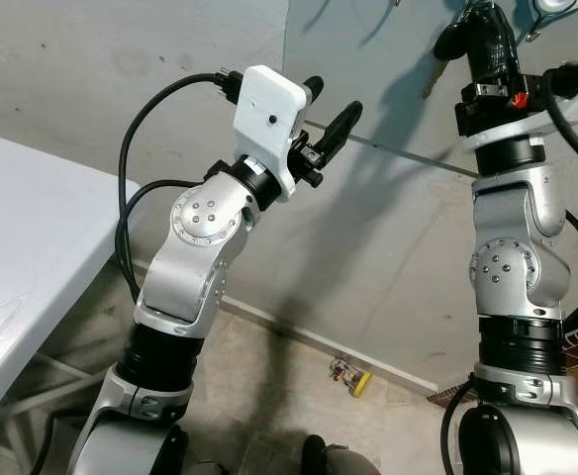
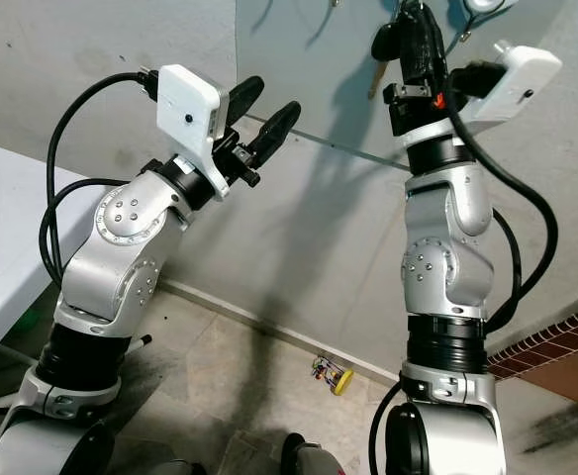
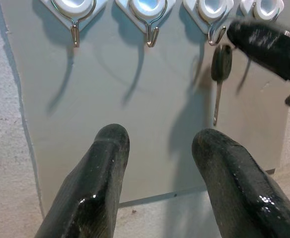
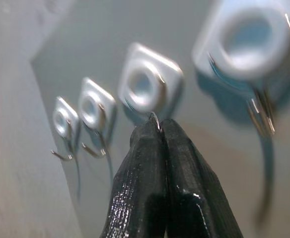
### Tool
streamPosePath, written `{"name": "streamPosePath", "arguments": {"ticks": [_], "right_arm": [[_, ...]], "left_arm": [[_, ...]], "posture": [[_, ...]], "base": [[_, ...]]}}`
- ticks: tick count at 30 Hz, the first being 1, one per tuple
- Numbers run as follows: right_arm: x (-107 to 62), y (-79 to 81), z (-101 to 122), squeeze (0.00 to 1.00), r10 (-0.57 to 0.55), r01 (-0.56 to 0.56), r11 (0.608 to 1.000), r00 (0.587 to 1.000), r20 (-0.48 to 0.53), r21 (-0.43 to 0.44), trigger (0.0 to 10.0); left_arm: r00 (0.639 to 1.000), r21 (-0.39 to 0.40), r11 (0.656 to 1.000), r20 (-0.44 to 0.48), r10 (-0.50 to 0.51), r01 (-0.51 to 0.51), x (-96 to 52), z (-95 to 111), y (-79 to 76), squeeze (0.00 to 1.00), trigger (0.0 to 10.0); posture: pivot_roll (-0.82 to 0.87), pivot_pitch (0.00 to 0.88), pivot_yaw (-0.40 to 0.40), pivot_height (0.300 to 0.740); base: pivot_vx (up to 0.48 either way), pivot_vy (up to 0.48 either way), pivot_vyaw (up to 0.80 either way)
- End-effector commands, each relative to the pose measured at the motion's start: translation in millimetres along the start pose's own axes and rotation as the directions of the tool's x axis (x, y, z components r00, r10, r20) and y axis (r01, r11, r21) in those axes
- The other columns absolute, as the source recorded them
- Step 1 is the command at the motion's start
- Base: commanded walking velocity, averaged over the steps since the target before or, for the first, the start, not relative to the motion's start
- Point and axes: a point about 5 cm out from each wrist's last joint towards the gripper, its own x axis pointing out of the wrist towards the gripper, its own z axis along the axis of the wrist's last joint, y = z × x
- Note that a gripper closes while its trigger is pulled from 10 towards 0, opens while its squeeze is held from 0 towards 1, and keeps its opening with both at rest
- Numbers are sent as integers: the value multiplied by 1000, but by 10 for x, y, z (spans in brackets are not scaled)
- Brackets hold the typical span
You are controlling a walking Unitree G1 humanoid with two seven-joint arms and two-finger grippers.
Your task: Hang keys on a hook
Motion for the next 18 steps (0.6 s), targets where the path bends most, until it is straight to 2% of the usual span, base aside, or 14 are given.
{"name": "streamPosePath", "arguments": {"ticks": [1,5,9,10,11,18], "right_arm": [[-78,-101,-24,0,-64,65,997,998,-18,32,10000],[-170,-168,-103,0,-118,122,991,991,-66,58,10000],[-216,-171,-134,0,-117,121,991,990,-83,49,10000],[-224,-171,-138,318,-118,123,991,989,-86,55,10000],[-234,-171,-140,1000,-120,126,990,989,-86,64,10000],[-328,-121,-184,1000,-97,103,994,990,-104,47,10000]], "left_arm": [[1000,16,1000,17,-5,5,3,67,0,0,10000],[1000,19,1000,16,-2,1,4,66,11,0,10000],[1000,19,1000,15,5,-5,8,67,23,0,10000],[1000,18,1000,15,8,-8,8,66,27,0,10000],[1000,18,1000,14,11,-11,6,65,32,0,10000],[998,27,997,9,68,-68,-16,29,93,0,10000]], "posture": [[35,200,-34,740],[34,201,-32,740],[34,202,-32,740],[34,202,-32,740],[34,202,-32,740],[34,201,-37,740]], "base": [[0,0,0],[0,0,0],[0,0,0],[0,0,0],[0,0,0],[0,0,0]]}}
